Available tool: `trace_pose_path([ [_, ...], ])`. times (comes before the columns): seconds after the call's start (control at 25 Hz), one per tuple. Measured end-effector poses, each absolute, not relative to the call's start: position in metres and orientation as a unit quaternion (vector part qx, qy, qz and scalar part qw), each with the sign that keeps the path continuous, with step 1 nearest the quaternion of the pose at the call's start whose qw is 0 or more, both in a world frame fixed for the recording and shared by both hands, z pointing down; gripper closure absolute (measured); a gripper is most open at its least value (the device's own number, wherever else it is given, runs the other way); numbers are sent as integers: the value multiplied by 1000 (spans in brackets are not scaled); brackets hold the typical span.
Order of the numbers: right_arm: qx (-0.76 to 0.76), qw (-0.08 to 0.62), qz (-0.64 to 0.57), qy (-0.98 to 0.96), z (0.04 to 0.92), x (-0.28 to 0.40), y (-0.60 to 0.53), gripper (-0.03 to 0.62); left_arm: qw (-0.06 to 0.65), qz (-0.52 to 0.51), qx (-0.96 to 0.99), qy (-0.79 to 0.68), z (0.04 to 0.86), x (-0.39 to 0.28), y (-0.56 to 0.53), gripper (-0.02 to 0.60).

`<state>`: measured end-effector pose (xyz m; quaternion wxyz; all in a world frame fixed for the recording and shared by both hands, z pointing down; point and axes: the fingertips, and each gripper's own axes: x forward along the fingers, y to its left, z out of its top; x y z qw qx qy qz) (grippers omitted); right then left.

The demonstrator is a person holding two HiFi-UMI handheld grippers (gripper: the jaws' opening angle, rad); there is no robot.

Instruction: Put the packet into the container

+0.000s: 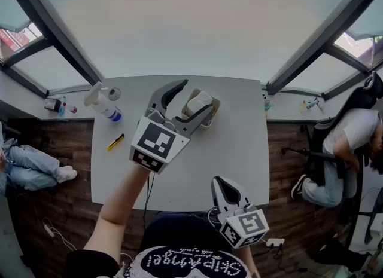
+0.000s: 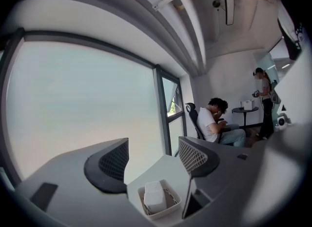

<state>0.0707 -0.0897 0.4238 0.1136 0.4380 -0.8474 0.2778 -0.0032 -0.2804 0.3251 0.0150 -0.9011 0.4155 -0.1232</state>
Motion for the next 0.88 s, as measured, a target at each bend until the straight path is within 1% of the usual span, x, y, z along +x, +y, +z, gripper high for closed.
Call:
trace_pose_path([
  [0.12,436,114,272,-850,423,70,-89,577,31,-109,-901,419,308,-4,-267,252],
  [0.48,435,117,268,-852,420,70,-87,577,18,-36,-895,445,273,-18,-217,252],
  [0.64,435,116,269,-852,420,68,-86,577,14,-47,-888,457,280,-26,-193,253],
  [0.88,429,114,270,-855,422,64,-86,577,-21,-57,-880,471,299,-39,-168,253],
])
